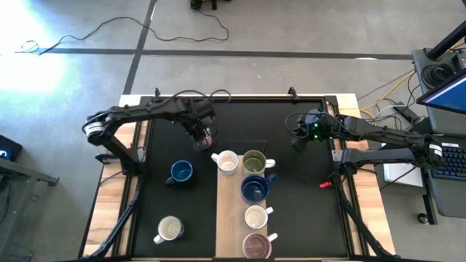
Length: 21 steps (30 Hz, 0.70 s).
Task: Place coffee mugs
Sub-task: Put the red patterned mug on the shelf
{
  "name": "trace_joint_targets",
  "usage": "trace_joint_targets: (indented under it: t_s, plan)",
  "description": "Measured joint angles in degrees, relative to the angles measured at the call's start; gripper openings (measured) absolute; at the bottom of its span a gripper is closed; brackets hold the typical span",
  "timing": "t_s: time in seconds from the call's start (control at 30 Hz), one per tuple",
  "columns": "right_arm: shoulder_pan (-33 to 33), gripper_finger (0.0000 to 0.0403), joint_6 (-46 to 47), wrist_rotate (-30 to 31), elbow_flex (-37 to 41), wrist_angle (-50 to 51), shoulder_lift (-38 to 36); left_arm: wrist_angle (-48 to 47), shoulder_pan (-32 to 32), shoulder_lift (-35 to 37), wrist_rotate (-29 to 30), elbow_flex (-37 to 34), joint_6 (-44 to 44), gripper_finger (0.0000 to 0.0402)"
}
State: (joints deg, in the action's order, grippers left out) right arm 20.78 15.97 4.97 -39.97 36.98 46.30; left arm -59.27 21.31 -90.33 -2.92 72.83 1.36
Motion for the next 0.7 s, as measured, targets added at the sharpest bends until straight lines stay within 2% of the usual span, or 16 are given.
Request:
trace_joint_targets:
  t_s: [0.17,0.4,0.7]
  plan:
    - [-0.01,0.0084,0.00,0.00,0.00,0.01,0.00,0.27,-3.60,2.82,2.39,-3.21,3.70,0.0010]
    - [-0.01,0.0084,-0.02,0.00,0.00,0.00,0.00,-0.29,-7.27,9.52,5.53,-8.48,13.32,0.0010]
    - [-0.02,0.0084,0.01,0.00,0.00,-0.01,0.00,-7.18,-10.21,16.41,9.21,-13.57,23.83,0.0010]
